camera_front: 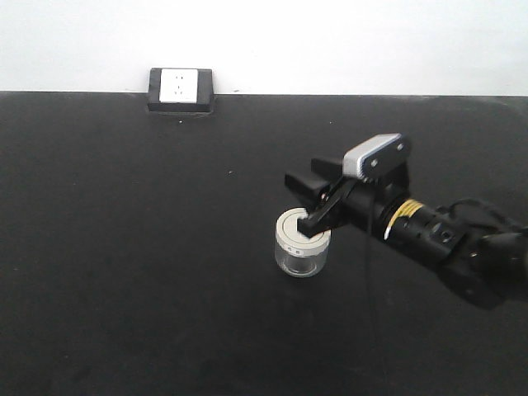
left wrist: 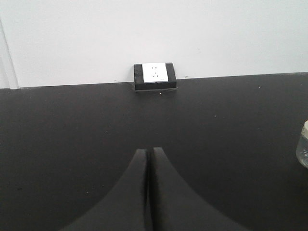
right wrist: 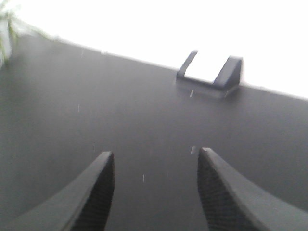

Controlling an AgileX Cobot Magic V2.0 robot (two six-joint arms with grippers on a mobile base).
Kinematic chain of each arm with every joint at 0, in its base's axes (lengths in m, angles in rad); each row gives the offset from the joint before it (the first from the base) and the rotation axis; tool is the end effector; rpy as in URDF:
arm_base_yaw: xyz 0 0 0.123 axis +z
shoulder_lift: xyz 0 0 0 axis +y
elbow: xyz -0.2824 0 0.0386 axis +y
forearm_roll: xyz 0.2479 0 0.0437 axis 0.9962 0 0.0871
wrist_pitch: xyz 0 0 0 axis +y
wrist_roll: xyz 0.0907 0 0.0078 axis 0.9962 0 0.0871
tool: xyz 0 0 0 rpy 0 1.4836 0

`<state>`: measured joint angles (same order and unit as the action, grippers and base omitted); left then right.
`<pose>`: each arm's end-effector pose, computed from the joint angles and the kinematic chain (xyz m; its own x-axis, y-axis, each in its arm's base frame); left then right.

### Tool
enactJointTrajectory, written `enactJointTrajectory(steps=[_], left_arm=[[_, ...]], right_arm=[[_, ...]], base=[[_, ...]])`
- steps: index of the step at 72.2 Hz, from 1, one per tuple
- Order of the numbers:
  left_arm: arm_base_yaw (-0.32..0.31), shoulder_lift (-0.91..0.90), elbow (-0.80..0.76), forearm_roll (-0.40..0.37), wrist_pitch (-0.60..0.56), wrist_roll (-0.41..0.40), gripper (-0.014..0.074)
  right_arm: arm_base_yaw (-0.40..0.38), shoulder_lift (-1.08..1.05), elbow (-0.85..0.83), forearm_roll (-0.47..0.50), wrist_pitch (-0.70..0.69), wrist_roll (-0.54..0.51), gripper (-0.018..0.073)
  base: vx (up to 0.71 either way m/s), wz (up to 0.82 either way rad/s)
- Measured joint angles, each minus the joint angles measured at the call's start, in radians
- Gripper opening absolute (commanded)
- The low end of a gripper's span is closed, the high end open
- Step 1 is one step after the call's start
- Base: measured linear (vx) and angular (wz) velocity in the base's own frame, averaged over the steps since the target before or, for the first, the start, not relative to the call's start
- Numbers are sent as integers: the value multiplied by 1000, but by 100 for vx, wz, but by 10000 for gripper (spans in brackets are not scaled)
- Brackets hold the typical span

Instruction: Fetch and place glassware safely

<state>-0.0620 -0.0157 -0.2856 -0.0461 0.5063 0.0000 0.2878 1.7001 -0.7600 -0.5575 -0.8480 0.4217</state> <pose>0.0310 -0.0040 0.2617 -0.1202 -0.0329 -0.9922 0.0793 0.9959 -0.0426 0.3152 0.1309 0.2163 -0.1026 -0.0012 -0.9947 -0.6367 0.7684 0.0648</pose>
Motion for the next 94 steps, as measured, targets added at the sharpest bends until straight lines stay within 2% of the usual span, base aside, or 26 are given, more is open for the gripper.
enactJointTrajectory(steps=[14,38,44,69,94], left_arm=[[0,0,0,0,0,0,-7],[0,0,0,0,0,0,-7],[0,0,0,0,0,0,-7],[0,0,0,0,0,0,-7],[0,0,0,0,0,0,-7]], right_arm=[[0,-232,2,29,167,32,387],[0,-596,3,71,697,38,387],[0,-665,13,66,788,38,387],[0,-988,184,44,939,49,387],[0,-1438,339,72,1097,86,378]], base=[[0,0],[0,0],[0,0],[0,0],[0,0]])
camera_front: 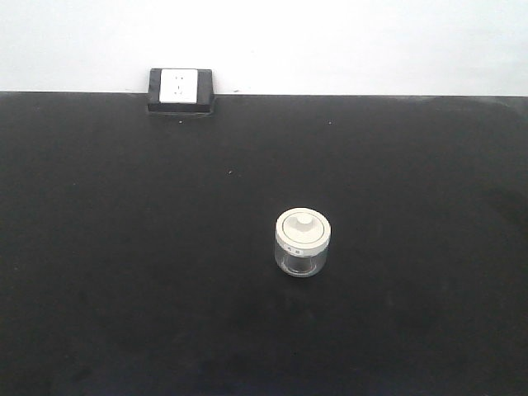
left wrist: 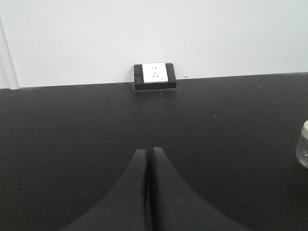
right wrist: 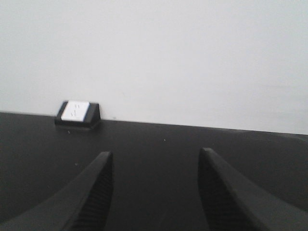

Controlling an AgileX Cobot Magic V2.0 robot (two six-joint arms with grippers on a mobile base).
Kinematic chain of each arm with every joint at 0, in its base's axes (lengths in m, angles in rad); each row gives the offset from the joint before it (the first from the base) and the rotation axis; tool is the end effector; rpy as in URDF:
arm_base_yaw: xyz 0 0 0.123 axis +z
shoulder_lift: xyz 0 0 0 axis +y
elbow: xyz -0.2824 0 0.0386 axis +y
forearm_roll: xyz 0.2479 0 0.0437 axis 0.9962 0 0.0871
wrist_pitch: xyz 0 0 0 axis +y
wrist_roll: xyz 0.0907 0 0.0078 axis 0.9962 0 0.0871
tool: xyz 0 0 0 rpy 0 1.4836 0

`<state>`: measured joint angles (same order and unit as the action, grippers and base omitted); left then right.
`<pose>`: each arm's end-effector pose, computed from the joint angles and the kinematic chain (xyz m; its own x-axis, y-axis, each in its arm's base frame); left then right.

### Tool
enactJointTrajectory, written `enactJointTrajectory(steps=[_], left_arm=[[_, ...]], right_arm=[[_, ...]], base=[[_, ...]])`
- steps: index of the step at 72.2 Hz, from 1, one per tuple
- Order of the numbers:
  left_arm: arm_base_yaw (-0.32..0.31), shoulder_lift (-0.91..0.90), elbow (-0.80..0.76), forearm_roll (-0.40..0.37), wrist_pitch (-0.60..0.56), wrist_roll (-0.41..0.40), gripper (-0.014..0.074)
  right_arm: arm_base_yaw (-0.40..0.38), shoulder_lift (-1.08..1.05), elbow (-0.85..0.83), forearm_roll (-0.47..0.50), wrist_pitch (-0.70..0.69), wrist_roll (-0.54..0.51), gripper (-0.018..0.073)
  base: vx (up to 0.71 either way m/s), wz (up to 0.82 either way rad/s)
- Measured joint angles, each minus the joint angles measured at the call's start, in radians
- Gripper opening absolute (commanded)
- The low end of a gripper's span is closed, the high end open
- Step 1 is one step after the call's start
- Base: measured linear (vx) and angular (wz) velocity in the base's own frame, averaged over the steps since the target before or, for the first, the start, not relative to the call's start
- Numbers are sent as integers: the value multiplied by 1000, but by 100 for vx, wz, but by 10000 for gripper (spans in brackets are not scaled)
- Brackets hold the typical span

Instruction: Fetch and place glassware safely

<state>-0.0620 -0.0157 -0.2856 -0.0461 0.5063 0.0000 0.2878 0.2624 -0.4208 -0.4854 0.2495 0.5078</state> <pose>0.0310 -0.0040 0.2617 -0.1202 -0.0329 -0.9922 0.0793 0.9959 -0.0426 0.0659 0.0085 0.3178 0.0169 0.0415 -0.9990 -0.1722 0.9843 0.0380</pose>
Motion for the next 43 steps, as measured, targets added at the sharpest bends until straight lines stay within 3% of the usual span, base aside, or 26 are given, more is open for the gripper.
enactJointTrajectory(steps=[16,28,34,43], left_arm=[[0,0,0,0,0,0,-7],[0,0,0,0,0,0,-7],[0,0,0,0,0,0,-7],[0,0,0,0,0,0,-7]], right_arm=[[0,-239,138,55,49,9,355],[0,-275,208,45,50,9,316],[0,-276,209,43,48,9,232],[0,-276,209,29,41,9,19]], base=[[0,0],[0,0],[0,0],[0,0]])
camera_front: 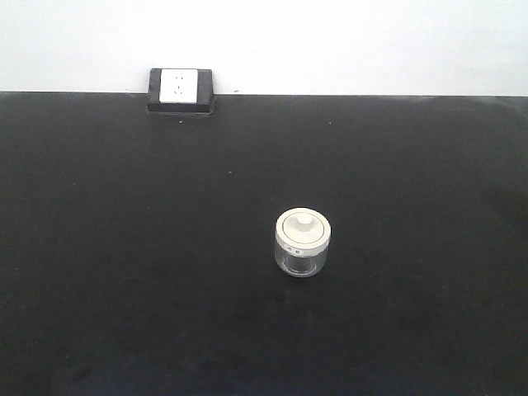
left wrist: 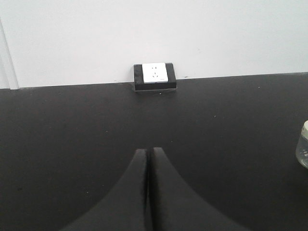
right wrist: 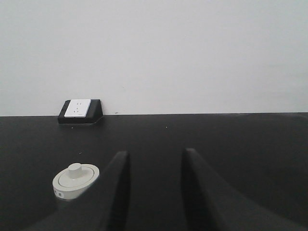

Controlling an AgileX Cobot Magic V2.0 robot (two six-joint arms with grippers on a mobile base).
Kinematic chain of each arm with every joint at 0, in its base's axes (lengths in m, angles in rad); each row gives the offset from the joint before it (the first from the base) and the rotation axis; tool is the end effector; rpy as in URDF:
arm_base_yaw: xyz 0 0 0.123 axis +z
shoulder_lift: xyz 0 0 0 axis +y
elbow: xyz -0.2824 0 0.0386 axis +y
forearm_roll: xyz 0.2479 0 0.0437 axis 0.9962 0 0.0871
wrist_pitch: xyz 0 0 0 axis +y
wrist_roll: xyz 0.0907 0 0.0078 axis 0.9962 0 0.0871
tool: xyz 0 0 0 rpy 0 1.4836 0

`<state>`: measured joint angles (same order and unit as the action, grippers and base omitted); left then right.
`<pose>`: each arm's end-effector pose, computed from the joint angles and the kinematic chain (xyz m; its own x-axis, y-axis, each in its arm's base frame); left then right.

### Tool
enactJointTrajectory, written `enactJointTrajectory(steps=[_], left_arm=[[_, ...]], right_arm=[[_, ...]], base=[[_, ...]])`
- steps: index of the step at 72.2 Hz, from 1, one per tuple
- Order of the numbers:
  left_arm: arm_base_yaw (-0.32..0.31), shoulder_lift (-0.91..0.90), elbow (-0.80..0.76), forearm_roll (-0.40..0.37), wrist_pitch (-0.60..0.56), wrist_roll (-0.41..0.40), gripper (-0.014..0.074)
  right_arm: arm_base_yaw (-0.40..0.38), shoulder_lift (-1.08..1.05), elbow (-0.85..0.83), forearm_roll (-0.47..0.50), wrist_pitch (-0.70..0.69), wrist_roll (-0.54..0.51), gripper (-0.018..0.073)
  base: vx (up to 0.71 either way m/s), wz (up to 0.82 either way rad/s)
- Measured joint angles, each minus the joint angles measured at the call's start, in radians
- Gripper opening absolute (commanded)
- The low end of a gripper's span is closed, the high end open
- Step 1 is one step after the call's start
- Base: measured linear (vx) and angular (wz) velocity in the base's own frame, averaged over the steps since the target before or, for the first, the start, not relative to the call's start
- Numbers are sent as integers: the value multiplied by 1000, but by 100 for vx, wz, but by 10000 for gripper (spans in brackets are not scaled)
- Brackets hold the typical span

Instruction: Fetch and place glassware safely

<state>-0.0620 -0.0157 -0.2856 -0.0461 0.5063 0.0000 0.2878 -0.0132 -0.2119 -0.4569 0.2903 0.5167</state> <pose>0.0310 -0.0040 0.2617 -0.1202 -0.0329 -0.9922 0.0793 0.9959 -0.0426 0.0409 0.0001 0.2602 0.0358 0.0897 -0.9953 -0.1639 0.9830 0.0827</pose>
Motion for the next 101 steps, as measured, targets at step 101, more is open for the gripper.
enactJointTrajectory(steps=[101], left_arm=[[0,0,279,18,-291,-26,-7]], right_arm=[[0,0,0,-21,15,0,-8]], base=[[0,0]])
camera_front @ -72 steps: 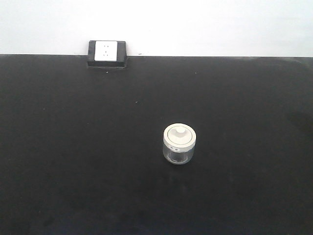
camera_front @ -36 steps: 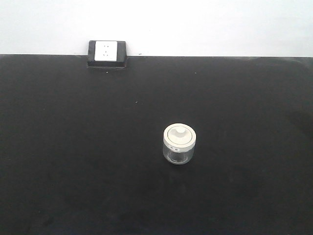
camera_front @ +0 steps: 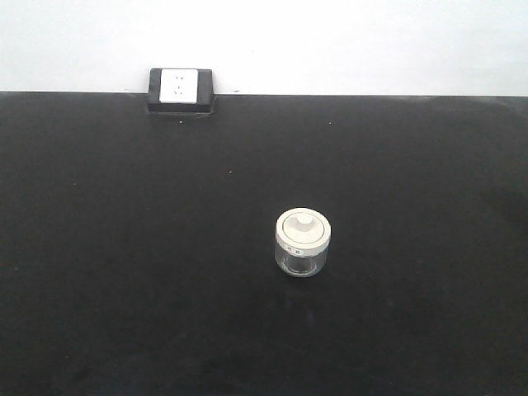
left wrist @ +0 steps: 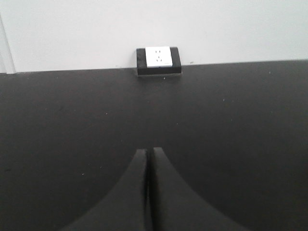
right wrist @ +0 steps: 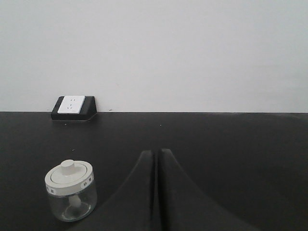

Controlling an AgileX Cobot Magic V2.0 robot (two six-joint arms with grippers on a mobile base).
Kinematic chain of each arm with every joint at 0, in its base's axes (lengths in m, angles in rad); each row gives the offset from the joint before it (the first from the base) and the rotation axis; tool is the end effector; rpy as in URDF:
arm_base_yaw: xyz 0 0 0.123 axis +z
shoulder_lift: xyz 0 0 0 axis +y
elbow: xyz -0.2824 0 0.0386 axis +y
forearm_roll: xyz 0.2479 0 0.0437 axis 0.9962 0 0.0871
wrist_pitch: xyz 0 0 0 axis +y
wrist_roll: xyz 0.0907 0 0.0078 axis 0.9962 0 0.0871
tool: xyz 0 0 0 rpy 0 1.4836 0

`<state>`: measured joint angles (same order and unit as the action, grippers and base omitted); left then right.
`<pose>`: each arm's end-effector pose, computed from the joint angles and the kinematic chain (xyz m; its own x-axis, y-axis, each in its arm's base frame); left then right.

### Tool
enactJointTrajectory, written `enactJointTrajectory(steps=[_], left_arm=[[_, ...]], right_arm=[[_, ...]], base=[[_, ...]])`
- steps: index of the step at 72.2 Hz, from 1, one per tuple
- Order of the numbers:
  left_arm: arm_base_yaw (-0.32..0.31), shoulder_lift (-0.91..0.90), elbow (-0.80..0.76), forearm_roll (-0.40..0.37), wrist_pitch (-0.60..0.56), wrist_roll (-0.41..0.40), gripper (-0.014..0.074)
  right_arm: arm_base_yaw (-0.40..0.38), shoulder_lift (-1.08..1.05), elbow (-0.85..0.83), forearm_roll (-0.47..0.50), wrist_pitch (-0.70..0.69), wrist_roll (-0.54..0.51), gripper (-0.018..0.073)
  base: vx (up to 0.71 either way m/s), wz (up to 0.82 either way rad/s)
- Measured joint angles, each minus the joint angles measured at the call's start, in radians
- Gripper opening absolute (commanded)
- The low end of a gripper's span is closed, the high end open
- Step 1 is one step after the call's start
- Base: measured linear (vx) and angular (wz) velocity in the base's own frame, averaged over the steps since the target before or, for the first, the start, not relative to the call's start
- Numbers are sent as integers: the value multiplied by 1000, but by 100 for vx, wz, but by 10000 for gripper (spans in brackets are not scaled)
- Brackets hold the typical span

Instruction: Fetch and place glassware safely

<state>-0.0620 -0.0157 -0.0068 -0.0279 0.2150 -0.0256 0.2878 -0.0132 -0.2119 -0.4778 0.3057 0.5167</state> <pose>0.0543 -0.0039 0.1967 -0.1083 -0.0462 -0.9930 0.0622 0.9966 -0.0532 0.0411 -0.0010 0.2592 0.0288 0.0684 -0.9972 -0.1504 0.9866 0.0633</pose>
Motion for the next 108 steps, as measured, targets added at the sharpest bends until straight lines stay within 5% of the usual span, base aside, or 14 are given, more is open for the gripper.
enactJointTrajectory(steps=[23,108], left_arm=[[3,0,32,0,-199,-12,-7],[25,0,32,0,-203,-14,-7]], right_arm=[[0,0,0,0,0,0,-8],[0,0,0,0,0,0,-8]], base=[[0,0],[0,0]])
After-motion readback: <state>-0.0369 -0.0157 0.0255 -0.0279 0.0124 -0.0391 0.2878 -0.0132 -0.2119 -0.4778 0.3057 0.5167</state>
